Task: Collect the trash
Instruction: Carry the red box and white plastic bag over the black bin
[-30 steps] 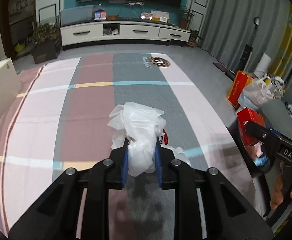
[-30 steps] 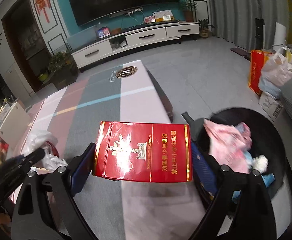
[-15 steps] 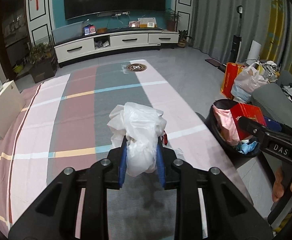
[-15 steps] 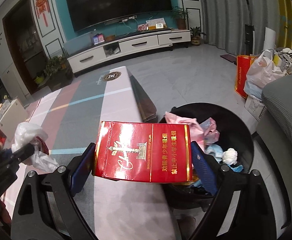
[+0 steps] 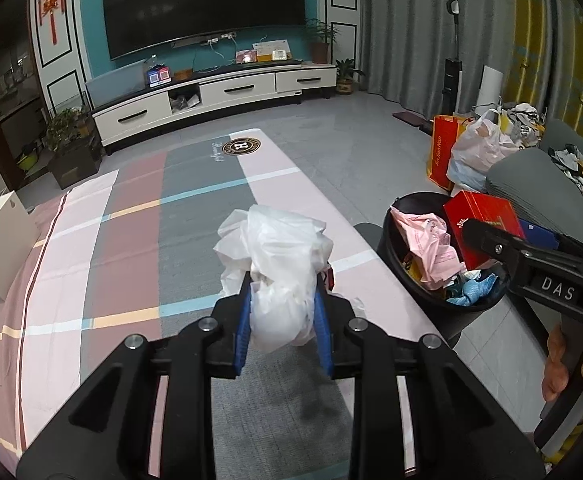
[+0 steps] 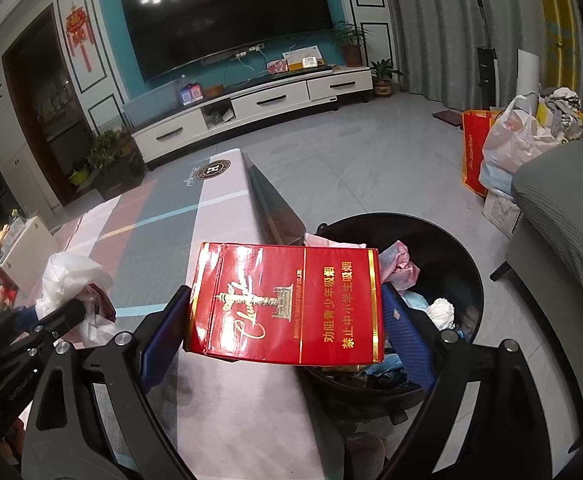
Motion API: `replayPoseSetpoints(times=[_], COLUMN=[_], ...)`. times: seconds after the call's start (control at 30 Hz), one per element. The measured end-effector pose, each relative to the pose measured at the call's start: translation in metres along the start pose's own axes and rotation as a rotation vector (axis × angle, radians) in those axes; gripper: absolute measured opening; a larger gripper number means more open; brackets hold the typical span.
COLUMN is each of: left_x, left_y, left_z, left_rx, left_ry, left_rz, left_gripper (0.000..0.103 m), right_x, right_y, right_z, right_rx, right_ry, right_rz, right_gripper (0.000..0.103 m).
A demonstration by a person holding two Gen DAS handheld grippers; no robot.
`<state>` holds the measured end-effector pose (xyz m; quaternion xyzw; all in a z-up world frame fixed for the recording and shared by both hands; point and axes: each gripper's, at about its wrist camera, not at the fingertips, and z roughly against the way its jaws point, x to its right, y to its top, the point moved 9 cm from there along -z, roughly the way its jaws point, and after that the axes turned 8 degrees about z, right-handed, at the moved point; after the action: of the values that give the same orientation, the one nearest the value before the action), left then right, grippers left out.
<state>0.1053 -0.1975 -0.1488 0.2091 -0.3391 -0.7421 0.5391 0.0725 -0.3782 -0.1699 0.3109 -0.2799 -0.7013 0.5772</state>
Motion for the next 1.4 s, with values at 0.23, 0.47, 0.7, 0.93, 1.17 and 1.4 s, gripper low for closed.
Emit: replayPoseSetpoints(times=[0.23,0.47,0.7,0.93,1.17,1.4], left_x=[0.021,0.064,0.119,0.169,0.195,0.201], left_y=[0.007,0.020,0.026,0.024,0.010,0.003], left_z=[-0.001,-0.007,-0.022,-0.050,-0.078,-0.091], left_rx=[0.008,0.017,-0.017,-0.069,-0.117,-0.132], left_ry=[-0.032,-0.114,-0.238,-0.316,-0.307,-0.286], left_rz=[-0.026,-0.076,-0.119,-0.170,-0.211,-0.250], left_gripper=[0.028,0.028,0.028,0.030,0.030,0.032], right_x=[0.019,0.063,0.110,0.137,0.146,0.148], right_y=[0.000,-0.003,-0.015,-0.031,-0.037,-0.042], right_z=[0.005,0.004,-0.002,-0.018,-0.030,-0.038], right_rx=[0.009,0.005,-0.025,-0.075,-0.123,-0.157], right_ry=[-0.022,-0.074,-0.100,-0.028,-0.039,-0.051], right_rz=[-0.035,-0.120,-0.241,-0.416,-0.454,-0.471], right_gripper=[0.090,0.090,0.090,0.090,0.090,0.090])
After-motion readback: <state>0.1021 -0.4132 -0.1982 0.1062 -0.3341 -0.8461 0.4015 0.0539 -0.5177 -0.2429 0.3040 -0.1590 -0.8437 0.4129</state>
